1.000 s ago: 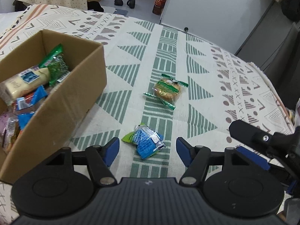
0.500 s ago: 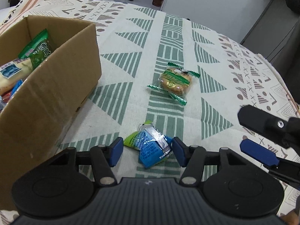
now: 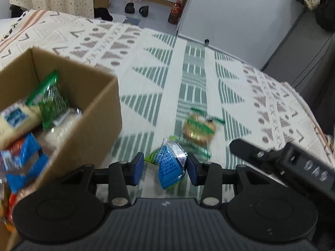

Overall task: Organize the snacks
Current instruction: 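Close the left tool on a blue candy while the right tool closes on the cake packet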

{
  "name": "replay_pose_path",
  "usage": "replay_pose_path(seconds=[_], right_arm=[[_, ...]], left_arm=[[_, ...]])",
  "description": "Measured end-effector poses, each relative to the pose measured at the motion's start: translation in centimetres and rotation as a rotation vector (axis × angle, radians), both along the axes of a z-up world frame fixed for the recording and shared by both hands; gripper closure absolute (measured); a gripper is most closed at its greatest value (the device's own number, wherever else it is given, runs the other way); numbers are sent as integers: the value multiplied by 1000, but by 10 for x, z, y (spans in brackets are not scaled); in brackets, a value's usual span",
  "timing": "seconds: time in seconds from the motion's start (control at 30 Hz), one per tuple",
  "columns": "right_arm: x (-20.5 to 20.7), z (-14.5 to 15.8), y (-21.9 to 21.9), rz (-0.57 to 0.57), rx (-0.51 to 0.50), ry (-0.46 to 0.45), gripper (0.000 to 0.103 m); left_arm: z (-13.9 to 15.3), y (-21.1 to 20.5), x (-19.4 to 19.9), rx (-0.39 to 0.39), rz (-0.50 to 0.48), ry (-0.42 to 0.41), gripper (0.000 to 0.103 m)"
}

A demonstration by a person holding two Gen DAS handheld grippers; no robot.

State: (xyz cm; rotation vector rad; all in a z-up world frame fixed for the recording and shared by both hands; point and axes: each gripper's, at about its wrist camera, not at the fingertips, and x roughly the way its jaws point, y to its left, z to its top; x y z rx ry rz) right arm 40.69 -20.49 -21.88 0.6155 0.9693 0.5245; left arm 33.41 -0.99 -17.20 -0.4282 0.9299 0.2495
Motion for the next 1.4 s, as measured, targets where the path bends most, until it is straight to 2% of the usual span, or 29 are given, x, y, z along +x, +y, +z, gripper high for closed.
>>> replay_pose_path(seconds=[0.13, 0.23, 0.37, 0.43, 0.57, 0.63, 0.7, 0.73, 1.13, 1.4], right_arm=[[6, -4, 9, 0, 0, 4, 46], [10, -12, 14, 2, 6, 35, 47], [13, -25, 18, 2, 32, 84, 50], [14, -31, 18, -2, 57, 102, 55], [16, -36, 20, -8, 91, 112, 61], [18, -41, 21, 1, 100, 132, 78], [18, -46, 23, 12, 87, 154, 90], [18, -47, 22, 10, 87, 155, 93], [13, -25, 15, 27, 121, 73, 103], [6, 0, 11, 43, 161, 11, 103]], left_arm=[[0, 7, 10, -26, -16, -10, 61], [-3, 9, 14, -40, -24, -11, 61], [-11, 16, 18, -52, -15, 4, 61], [-15, 19, 18, -56, -12, 9, 61], [-21, 22, 20, -63, -10, 19, 61], [-23, 21, 21, -64, -9, 26, 61], [-25, 21, 22, -64, -5, 31, 61], [-26, 20, 22, -63, -3, 32, 61], [-13, 19, 18, -31, 27, 22, 61], [9, 12, 5, -4, 37, -11, 61]])
